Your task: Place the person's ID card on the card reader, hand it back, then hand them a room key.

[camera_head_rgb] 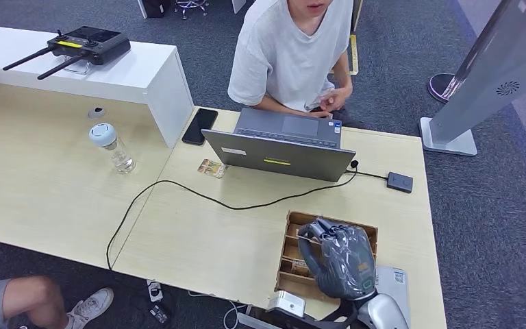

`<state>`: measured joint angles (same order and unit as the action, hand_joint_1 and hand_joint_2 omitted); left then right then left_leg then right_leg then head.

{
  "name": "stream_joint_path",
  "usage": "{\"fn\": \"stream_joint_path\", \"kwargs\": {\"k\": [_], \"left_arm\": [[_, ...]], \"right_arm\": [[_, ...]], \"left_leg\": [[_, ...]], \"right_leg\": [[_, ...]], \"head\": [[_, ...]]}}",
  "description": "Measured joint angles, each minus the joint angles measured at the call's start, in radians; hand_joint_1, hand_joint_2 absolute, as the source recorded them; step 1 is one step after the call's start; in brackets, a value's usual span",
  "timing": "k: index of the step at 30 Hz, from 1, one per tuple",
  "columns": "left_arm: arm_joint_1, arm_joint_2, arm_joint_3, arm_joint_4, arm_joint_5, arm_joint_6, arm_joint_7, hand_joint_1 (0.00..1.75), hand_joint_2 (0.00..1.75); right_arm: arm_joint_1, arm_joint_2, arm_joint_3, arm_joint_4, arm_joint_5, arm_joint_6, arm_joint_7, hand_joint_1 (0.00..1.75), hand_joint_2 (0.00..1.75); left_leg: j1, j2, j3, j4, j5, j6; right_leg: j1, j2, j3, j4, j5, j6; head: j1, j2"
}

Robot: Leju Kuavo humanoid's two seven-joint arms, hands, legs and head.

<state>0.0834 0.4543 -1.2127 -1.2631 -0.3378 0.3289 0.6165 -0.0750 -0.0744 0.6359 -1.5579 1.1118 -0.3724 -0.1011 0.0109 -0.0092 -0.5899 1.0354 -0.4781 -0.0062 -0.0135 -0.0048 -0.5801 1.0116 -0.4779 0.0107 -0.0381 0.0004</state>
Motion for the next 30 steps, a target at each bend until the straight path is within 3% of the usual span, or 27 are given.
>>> {"fn": "stream_joint_path", "kwargs": {"k": [12,30], "left_arm": [[-0.019,-0.005,0.001,0.013,-0.01,-0.036,-0.051,0.0,0.0],[-0.06,-0.089,0.118,0.148,-0.168,-0.204,-0.204,0.0,0.0]], "right_arm": [[-0.103,0.006,0.008,-0.044,-0.033,0.025,-0.009,1.75,1.75],[-0.352,0.096,0.01,0.134,-0.005,0.061,0.078,1.75,1.75]], "left_leg": [[0.0,0.0,0.0,0.0,0.0,0.0],[0.0,0.0,0.0,0.0,0.001,0.0]], "right_leg": [[0.0,0.0,0.0,0.0,0.0,0.0],[0.0,0.0,0.0,0.0,0.0,0.0]], "head": [[0.0,0.0],[0.0,0.0]]}}
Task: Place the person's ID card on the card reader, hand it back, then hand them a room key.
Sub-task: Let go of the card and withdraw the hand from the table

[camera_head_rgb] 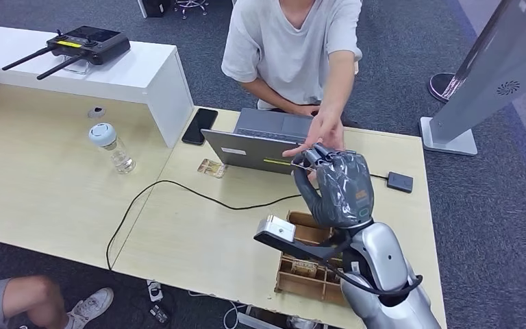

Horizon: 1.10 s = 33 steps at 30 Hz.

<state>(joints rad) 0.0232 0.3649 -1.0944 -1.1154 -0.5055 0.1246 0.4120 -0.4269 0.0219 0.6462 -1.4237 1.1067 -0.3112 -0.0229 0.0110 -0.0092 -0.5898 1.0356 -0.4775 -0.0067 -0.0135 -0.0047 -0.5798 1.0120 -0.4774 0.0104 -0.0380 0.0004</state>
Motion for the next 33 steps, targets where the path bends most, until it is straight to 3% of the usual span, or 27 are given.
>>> {"fn": "stream_joint_path", "kwargs": {"k": [9,12,13,16,27,33], "left_arm": [[-0.008,-0.037,0.059,0.051,-0.06,-0.04,-0.044,0.0,0.0],[-0.008,-0.045,0.075,0.06,-0.073,-0.049,-0.05,0.0,0.0],[-0.008,-0.048,0.08,0.062,-0.078,-0.052,-0.05,0.0,0.0],[-0.006,-0.051,0.094,0.066,-0.087,-0.056,-0.053,0.0,0.0],[0.013,-0.057,0.118,0.071,-0.099,-0.064,-0.039,0.0,0.0],[0.035,-0.057,0.131,0.065,-0.094,-0.056,-0.014,0.0,0.0]], "right_arm": [[-0.065,0.037,-0.01,0.116,0.053,-0.004,0.045,1.72,1.75],[-0.073,0.044,-0.016,0.141,0.069,-0.006,0.056,0.41,1.75],[-0.074,0.045,-0.018,0.147,0.074,-0.007,0.06,0.0,1.31],[-0.075,0.046,-0.023,0.163,0.084,-0.007,0.074,0.0,0.0],[-0.049,0.052,-0.025,0.14,0.079,-0.023,0.073,0.0,0.0],[0.004,0.051,-0.025,0.068,0.036,-0.055,0.03,0.0,0.0]], "left_leg": [[0.0,0.0,0.0,0.0,0.0,0.0],[0.0,0.0,0.0,0.0,0.0,0.0],[0.0,0.0,0.0,0.0,0.0,0.0],[0.0,0.0,0.0,0.0,0.0,0.0],[0.0,0.0,0.0,0.0,0.0,0.0],[0.0,0.0,0.0,0.0,0.0,0.0]], "right_leg": [[0.0,0.0,0.0,0.0,0.0,0.0],[0.0,0.0,0.0,0.0,0.0,0.0],[0.0,0.0,0.0,0.0,0.0,0.0],[0.0,0.0,0.0,0.0,0.0,0.0],[0.0,0.0,0.0,0.0,0.0,0.0],[0.0,0.0,-0.001,0.0,0.0,0.0]], "head": [[0.0,0.0],[0.0,0.0],[0.0,0.0],[0.0,0.0],[0.0,0.0],[0.0,0.0]]}}
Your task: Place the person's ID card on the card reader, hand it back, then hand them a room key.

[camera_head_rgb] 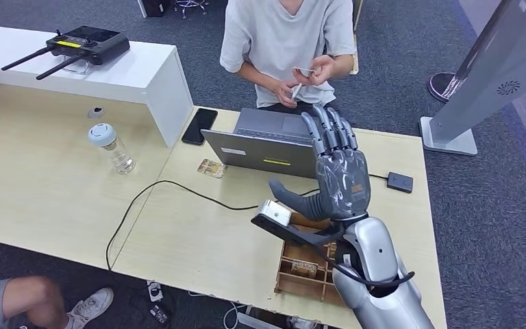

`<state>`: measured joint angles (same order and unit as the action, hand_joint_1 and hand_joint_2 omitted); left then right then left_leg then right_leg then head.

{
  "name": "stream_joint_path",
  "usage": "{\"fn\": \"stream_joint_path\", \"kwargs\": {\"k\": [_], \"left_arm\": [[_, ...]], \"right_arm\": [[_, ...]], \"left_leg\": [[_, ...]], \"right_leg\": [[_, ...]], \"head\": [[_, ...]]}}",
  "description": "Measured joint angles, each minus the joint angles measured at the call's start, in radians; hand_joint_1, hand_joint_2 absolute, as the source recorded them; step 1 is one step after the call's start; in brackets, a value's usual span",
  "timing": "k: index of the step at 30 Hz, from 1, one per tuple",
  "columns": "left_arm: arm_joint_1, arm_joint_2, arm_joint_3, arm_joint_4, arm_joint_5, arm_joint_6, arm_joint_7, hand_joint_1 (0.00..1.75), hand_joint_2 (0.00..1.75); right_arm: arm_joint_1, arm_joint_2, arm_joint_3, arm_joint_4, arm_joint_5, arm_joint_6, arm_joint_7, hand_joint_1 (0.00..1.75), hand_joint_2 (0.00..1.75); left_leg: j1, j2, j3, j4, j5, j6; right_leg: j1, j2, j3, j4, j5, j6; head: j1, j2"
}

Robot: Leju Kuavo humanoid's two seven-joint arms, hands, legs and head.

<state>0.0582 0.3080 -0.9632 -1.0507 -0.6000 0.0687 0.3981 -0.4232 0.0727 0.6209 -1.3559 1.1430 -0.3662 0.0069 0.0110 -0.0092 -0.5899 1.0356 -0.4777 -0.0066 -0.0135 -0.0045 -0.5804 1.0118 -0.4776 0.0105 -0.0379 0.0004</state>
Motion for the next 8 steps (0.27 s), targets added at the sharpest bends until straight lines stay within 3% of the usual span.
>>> {"fn": "stream_joint_path", "kwargs": {"k": [8], "left_arm": [[0.05,0.021,0.002,-0.05,0.043,0.046,0.071,0.0,0.0]], "right_arm": [[0.125,-0.015,-0.023,-0.134,-0.285,0.067,-0.163,0.0,0.0]], "left_leg": [[0.0,0.0,0.0,0.0,0.0,0.0]], "right_leg": [[0.0,0.0,0.0,0.0,0.0,0.0]], "head": [[0.0,0.0]]}}
